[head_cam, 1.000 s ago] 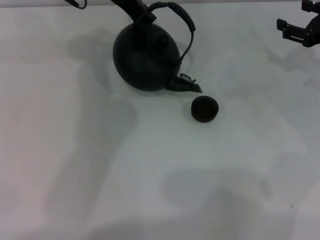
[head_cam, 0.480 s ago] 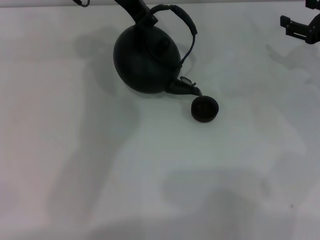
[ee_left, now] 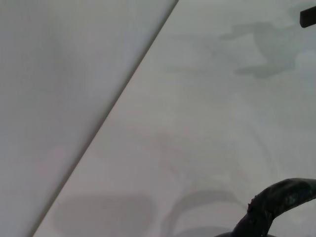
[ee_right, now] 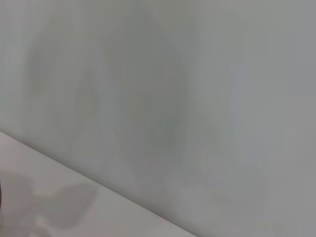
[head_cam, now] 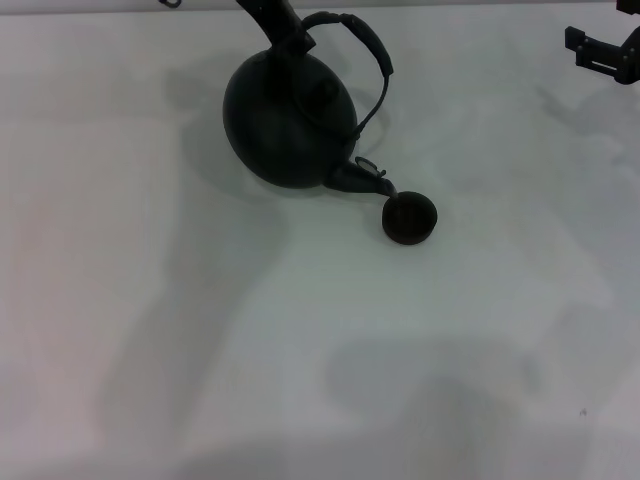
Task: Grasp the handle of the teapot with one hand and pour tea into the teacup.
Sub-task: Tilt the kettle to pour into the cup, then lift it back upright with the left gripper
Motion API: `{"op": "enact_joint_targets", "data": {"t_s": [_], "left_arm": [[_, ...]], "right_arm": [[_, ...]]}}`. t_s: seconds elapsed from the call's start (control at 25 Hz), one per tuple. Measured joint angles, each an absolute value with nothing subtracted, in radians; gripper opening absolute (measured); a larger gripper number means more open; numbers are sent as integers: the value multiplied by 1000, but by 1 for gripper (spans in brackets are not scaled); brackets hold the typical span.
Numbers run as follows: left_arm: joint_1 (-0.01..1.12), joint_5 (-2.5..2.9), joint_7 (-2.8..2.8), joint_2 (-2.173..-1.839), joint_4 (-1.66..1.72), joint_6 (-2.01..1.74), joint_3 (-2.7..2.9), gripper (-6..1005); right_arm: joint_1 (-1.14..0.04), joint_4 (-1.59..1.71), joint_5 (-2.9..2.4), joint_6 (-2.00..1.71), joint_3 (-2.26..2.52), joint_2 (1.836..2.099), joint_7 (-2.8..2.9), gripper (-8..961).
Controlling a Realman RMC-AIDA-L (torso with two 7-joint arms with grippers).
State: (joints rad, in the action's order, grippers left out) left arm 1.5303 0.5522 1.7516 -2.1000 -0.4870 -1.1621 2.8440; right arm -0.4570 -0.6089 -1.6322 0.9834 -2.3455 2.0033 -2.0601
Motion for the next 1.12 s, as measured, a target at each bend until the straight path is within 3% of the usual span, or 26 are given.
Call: {"op": "enact_joint_targets", "data": {"t_s": [1.12], "left_arm": [[1595, 644, 1808, -2098, -456, -1145, 2844, 167]], "right_arm": [[-463, -609, -1618, 964, -2345, 2003, -2061, 828]]}}
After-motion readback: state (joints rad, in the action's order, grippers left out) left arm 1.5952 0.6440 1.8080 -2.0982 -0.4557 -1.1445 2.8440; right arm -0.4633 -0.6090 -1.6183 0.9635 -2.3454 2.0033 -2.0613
